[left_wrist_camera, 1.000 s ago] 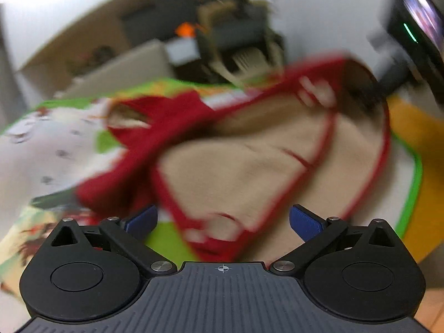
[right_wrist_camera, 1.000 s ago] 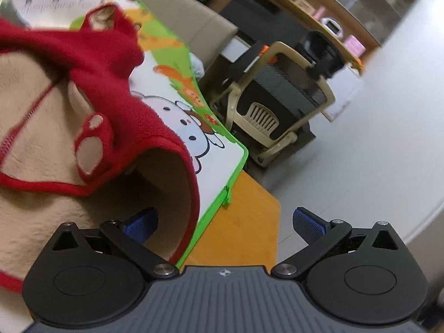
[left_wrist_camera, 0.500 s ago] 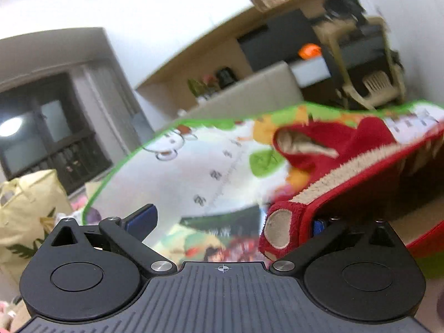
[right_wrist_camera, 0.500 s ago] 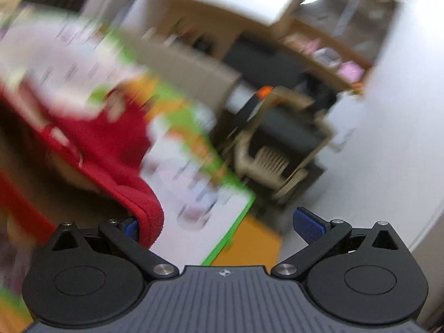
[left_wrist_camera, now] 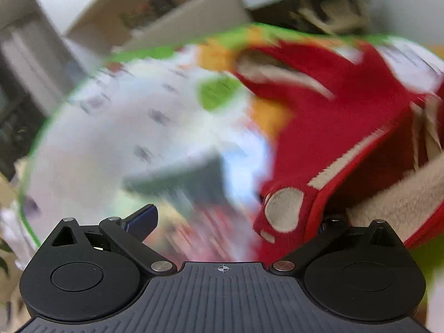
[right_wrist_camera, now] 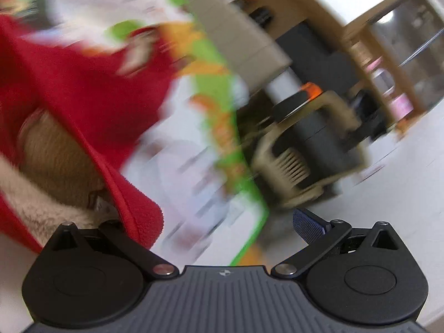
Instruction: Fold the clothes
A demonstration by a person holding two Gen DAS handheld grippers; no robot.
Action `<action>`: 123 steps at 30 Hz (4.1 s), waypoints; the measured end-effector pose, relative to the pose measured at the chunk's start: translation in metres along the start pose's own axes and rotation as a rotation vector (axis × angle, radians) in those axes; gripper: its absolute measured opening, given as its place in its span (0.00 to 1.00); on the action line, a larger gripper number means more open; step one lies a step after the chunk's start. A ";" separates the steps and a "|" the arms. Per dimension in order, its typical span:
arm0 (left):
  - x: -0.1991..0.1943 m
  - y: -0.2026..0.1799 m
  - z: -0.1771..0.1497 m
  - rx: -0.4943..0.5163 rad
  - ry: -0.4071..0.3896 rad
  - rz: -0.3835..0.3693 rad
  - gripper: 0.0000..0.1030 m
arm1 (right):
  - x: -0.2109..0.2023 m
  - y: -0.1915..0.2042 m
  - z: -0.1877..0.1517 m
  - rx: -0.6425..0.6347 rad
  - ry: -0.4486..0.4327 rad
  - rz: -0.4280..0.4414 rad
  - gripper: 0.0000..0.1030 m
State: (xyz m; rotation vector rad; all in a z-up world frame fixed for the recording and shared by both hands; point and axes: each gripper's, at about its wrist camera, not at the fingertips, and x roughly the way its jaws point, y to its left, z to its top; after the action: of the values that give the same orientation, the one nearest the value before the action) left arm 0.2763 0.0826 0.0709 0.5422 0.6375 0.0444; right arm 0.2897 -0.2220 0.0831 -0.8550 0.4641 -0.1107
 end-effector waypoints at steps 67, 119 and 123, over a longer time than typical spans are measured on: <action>0.027 -0.009 -0.073 -0.615 -0.096 -0.786 1.00 | 0.062 -0.029 -0.077 1.166 -0.007 0.678 0.99; 0.028 0.036 -0.114 -0.816 -0.009 -0.683 1.00 | -0.022 0.104 0.009 0.195 -0.166 0.607 0.65; 0.031 0.040 -0.114 -0.823 -0.007 -0.673 1.00 | -0.019 0.123 -0.019 0.087 -0.112 0.507 0.65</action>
State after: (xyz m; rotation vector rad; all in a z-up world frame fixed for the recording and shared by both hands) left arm 0.2400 0.1765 -0.0031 -0.4773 0.7038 -0.3184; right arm 0.2537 -0.1489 -0.0129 -0.6331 0.5532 0.3796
